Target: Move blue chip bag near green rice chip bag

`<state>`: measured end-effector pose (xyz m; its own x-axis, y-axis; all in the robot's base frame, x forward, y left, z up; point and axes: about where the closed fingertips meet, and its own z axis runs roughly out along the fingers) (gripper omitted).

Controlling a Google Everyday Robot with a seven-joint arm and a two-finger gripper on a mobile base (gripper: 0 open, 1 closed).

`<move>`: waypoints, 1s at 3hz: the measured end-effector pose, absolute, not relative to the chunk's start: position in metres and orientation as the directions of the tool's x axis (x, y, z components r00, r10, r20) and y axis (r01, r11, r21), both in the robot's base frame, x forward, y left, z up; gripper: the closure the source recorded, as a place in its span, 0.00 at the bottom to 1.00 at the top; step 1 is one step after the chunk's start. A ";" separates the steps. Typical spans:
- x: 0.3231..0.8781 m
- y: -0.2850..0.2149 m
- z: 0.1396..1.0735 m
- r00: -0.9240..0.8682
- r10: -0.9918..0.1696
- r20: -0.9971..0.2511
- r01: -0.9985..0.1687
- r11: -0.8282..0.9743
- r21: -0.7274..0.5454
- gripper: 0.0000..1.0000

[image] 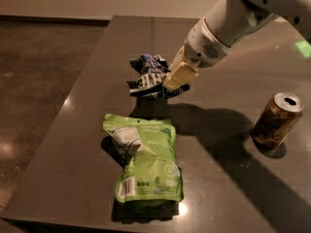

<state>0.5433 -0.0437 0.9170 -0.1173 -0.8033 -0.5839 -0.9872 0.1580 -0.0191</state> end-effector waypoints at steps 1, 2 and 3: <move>0.521 -0.040 0.912 -0.086 -0.810 -0.580 -0.994 0.107 -0.003 0.81; 0.506 -0.035 0.907 -0.055 -0.812 -0.582 -0.998 0.065 0.005 0.59; 0.506 -0.033 0.908 -0.053 -0.812 -0.581 -0.998 0.063 0.003 0.35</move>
Offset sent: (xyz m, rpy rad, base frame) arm -0.0564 0.0121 -0.0142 0.0031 0.0340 0.1436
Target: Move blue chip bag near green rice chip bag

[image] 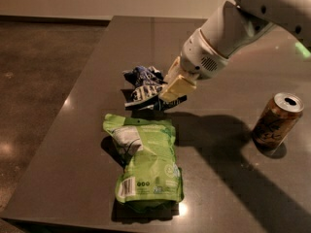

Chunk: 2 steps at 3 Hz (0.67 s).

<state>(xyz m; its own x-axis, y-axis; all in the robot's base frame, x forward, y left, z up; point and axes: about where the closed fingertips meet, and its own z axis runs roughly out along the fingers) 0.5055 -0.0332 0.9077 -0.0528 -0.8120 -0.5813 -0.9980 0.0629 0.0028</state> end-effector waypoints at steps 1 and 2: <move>0.505 -0.032 0.908 -0.050 -0.812 -0.581 -0.998 0.061 0.001 0.12; 0.505 -0.031 0.909 -0.048 -0.813 -0.581 -0.998 0.059 0.000 0.00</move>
Offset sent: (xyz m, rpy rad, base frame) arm -0.0005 0.0012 0.0004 -0.0003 -0.0015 0.0017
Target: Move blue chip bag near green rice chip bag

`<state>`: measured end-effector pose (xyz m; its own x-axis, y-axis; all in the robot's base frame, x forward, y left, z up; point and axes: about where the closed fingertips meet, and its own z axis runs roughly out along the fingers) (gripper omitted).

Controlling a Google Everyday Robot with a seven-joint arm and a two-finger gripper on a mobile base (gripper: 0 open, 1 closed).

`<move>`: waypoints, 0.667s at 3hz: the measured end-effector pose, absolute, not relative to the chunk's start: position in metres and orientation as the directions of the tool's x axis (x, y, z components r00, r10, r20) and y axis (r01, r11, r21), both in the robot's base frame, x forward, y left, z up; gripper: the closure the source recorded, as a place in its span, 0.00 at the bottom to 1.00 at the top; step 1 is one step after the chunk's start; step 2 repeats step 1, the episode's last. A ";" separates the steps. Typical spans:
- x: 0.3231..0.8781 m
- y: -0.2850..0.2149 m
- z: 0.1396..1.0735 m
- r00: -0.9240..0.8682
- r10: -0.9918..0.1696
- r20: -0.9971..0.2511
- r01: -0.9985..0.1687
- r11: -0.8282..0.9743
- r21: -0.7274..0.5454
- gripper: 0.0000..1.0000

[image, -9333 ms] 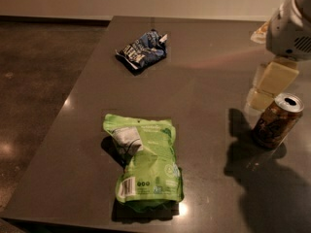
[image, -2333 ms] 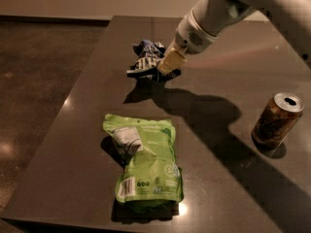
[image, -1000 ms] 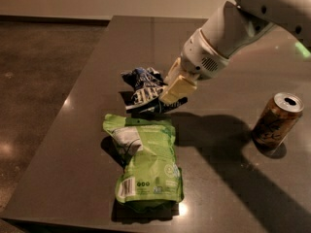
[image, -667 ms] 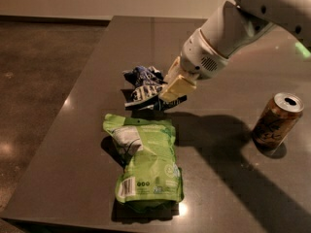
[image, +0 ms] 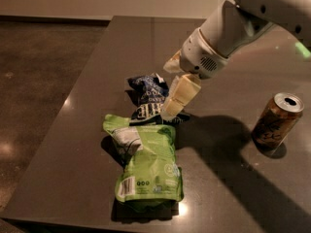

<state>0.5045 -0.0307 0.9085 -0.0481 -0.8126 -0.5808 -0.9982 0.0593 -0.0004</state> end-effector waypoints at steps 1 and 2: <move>0.505 -0.031 0.909 -0.048 -0.813 -0.581 -0.998 0.059 0.000 0.00; 0.505 -0.031 0.909 -0.048 -0.813 -0.581 -0.998 0.059 0.000 0.00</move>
Offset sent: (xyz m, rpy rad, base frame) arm 0.0000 0.0000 0.0000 0.0000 0.0000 0.0000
